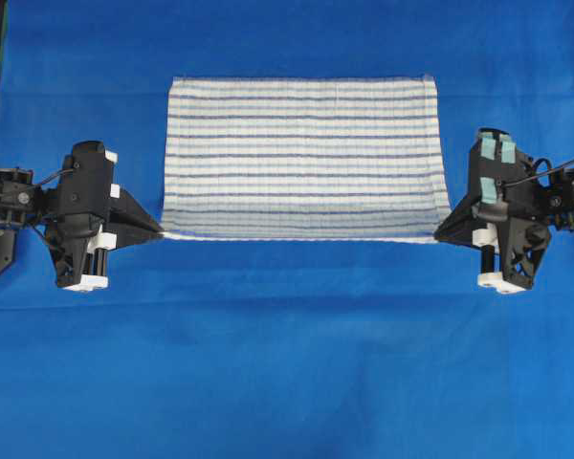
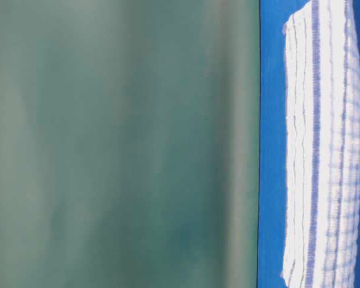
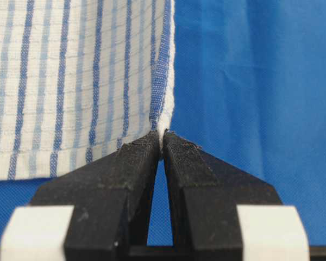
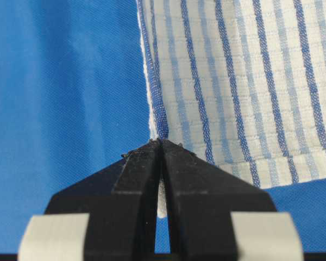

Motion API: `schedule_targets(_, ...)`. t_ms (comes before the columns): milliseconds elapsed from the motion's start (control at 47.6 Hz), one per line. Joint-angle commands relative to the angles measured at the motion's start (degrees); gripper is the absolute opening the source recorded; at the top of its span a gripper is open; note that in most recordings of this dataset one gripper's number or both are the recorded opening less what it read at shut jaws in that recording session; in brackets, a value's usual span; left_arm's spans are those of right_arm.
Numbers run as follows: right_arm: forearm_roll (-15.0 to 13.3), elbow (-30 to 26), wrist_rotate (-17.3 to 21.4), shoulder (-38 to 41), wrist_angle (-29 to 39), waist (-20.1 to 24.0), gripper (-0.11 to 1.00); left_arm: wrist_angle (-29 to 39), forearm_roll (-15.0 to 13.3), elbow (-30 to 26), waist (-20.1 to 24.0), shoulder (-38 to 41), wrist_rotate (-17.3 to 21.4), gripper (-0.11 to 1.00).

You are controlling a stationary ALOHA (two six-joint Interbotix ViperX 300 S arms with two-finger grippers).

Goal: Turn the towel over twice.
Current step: 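Open both grippers to release the towel corners, then move both grippers back to the far corners and pinch them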

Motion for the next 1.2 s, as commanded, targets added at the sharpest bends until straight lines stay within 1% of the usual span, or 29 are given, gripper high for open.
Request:
schedule_targets(0, -0.18, -1.32, 0.09, 0.09, -0.26, 0.18, 0.03, -0.53, 0.0, -1.05, -0.18, -0.26, 0.09, 0.03)
schedule_targets(273, -0.18, -2.99, 0.18, 2.2, -0.09, 0.26, 0.03, -0.18, 0.0, -1.23, 0.09, -1.23, 0.35, 0.04)
schedule_targets(315, -0.18, -3.16, 0.18, 2.37, -0.09, 0.26, 0.04, -0.09, 0.0, -1.23, 0.09, -1.49, 0.26, 0.07)
schedule_targets(357, -0.09, -3.25, 0.26, 2.29, 0.0, 0.26, 0.07, 0.09, 0.0, -1.23, 0.09, -1.85, 0.18, 0.16)
schedule_targets(421, -0.09, -3.78, 0.26, 2.29, 0.35, 0.7, 0.23, 0.53, 0.0, -1.23, 0.09, -2.55, 0.18, 0.33)
schedule_targets(526, -0.18, -4.83, 0.18, 1.85, 2.29, 1.05, 0.55, 1.76, 0.0, -1.23, 0.09, -4.66, 0.26, 0.66)
schedule_targets(568, -0.26, -5.36, 0.0, 1.49, 3.78, 1.05, 0.64, 2.55, 0.0, -1.23, 0.09, -5.98, 0.62, 0.77)
schedule_targets(589, -0.26, -5.54, -0.09, 1.23, 4.39, 1.05, 0.66, 2.9, 0.0, -1.32, 0.09, -6.5, 0.7, 0.79)
schedule_targets(673, -0.79, -6.42, -0.35, 0.26, 6.33, 0.97, 0.64, 3.6, 0.0, -1.32, 0.09, -8.79, 0.97, 0.77)
schedule_targets(736, -1.93, -6.86, -0.35, -1.05, 7.12, 0.88, 0.61, 3.69, 0.0, -1.23, 0.09, -10.55, 0.97, 0.74)
schedule_targets(841, -4.04, -7.12, -0.35, -3.43, 7.12, 0.62, 0.61, 3.69, 0.0, -1.23, 0.18, -13.89, 0.97, 0.74)
schedule_targets(1093, -9.14, -6.42, -0.35, -12.48, 5.19, -0.79, 0.61, 3.34, 0.0, -1.14, 0.79, -21.09, 0.97, 0.74)
schedule_targets(1177, -10.2, -5.8, -0.35, -15.64, 4.22, -0.88, 0.61, 3.34, 0.0, -1.05, 0.79, -23.55, 1.05, 0.74)
